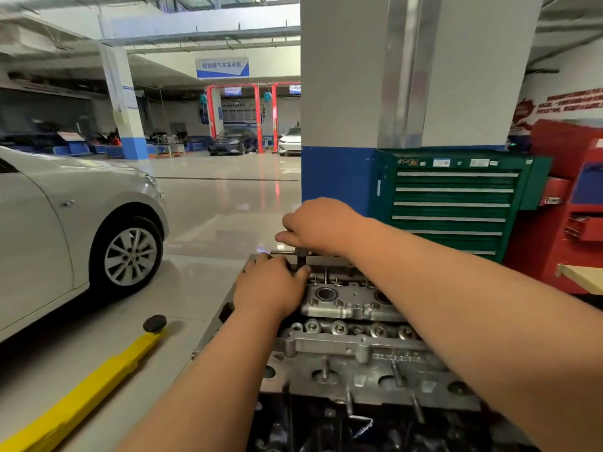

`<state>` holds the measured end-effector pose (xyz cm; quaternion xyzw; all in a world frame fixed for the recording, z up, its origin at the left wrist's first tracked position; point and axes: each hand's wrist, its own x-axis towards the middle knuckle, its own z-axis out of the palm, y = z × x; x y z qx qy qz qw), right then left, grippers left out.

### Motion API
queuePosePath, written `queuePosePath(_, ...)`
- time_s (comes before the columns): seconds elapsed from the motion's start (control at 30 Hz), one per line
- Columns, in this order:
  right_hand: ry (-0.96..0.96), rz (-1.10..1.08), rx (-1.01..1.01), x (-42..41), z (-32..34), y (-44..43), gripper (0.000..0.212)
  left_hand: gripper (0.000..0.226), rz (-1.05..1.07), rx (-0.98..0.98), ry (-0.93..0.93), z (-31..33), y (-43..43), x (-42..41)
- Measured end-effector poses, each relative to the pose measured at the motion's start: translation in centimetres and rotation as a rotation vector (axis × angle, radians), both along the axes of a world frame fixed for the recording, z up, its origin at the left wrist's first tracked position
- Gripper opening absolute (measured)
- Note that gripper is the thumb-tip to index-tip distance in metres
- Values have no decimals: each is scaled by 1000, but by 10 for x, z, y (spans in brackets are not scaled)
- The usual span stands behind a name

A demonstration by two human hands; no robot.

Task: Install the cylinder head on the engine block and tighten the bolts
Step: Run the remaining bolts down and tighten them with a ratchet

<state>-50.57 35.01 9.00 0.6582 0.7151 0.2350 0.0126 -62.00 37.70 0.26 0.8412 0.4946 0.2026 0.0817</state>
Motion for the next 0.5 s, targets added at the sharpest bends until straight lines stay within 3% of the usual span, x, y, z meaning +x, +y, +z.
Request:
queuePosePath(0.17, -9, -278, 92, -23, -5, 18, 32, 47, -40, 1, -67, -1, 4, -2)
queuePosePath(0.37, -256, 97, -106, -2, 15, -1, 59, 38, -139, 4, -20, 1, 6, -4)
queuePosePath(0.43, -348, 84, -99, -2, 16, -2, 60, 39, -148, -12, -15, 1, 6, -4)
queuePosePath(0.5, -301, -78, -86, -9, 11, 4, 49, 41, -161, -18, -39, 0, 6, -3)
